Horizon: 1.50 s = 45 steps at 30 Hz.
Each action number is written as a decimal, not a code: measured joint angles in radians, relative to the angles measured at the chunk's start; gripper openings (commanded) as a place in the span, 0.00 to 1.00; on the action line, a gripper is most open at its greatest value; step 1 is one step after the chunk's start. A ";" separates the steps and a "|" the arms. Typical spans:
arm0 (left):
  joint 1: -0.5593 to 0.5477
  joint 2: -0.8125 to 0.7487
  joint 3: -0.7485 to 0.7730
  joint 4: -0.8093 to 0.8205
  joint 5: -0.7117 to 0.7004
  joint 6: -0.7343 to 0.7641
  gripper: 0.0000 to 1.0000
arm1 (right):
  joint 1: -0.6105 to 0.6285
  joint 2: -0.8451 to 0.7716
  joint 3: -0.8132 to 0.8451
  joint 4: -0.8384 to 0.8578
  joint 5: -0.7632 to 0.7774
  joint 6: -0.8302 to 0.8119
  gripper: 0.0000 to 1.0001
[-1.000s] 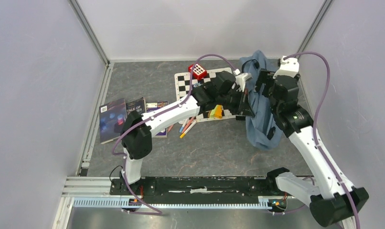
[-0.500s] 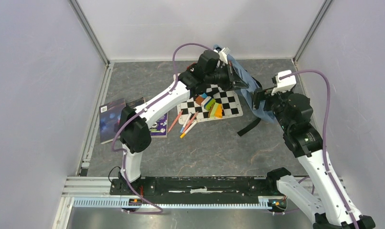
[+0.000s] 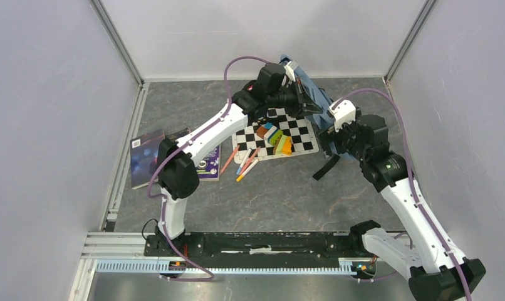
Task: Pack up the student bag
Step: Adjust the student bag at the center of the board.
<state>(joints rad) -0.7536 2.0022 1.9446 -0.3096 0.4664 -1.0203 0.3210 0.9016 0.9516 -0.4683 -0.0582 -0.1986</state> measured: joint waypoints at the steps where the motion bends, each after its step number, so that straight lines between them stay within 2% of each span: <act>1: 0.002 0.001 0.005 -0.005 0.002 0.000 0.02 | 0.000 0.006 0.000 -0.007 -0.002 -0.011 0.98; 15: 0.011 0.018 0.040 -0.020 0.012 0.000 0.02 | 0.003 -0.011 -0.083 -0.018 0.118 -0.114 0.98; 16: 0.011 0.021 0.041 -0.021 0.012 0.000 0.02 | 0.003 -0.011 -0.093 -0.019 0.124 -0.119 0.93; 18: 0.011 0.021 0.042 -0.025 0.012 0.000 0.02 | 0.003 -0.010 -0.107 -0.021 0.140 -0.122 0.73; 19: 0.011 0.021 0.042 -0.026 0.012 0.000 0.03 | 0.004 -0.007 -0.108 -0.022 0.153 -0.119 0.59; 20: 0.011 0.021 0.042 -0.026 0.012 0.000 0.10 | 0.005 -0.005 -0.107 -0.020 0.166 -0.120 0.34; 21: 0.011 0.021 0.042 -0.026 0.012 0.000 0.27 | 0.005 -0.002 -0.104 -0.021 0.179 -0.119 0.19; 22: 0.012 0.021 0.042 -0.026 0.010 0.000 0.50 | 0.005 0.004 -0.095 -0.029 0.195 -0.119 0.07; 23: 0.013 0.021 0.042 -0.025 0.007 0.005 0.68 | 0.005 0.017 -0.070 -0.047 0.214 -0.104 0.00; 25: 0.015 0.021 0.045 -0.015 0.011 0.026 0.86 | 0.005 0.041 -0.019 -0.069 0.244 -0.103 0.00; 28: 0.019 0.018 0.058 0.005 0.014 0.061 0.96 | 0.005 0.080 0.084 -0.095 0.308 -0.109 0.00; 34: 0.016 -0.075 0.043 -0.021 -0.084 0.253 1.00 | 0.004 0.108 0.245 -0.117 0.417 -0.184 0.03; 41: 0.020 -0.441 -0.175 0.010 -0.276 0.582 1.00 | 0.004 0.136 0.406 -0.126 0.389 -0.312 0.00; 45: 0.013 -0.590 -0.249 0.026 -0.288 0.782 1.00 | 0.004 0.147 0.472 -0.141 0.300 -0.357 0.00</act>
<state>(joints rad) -0.7403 1.4124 1.6951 -0.2836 0.1780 -0.2379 0.3252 1.0485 1.4239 -0.6094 0.2420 -0.5552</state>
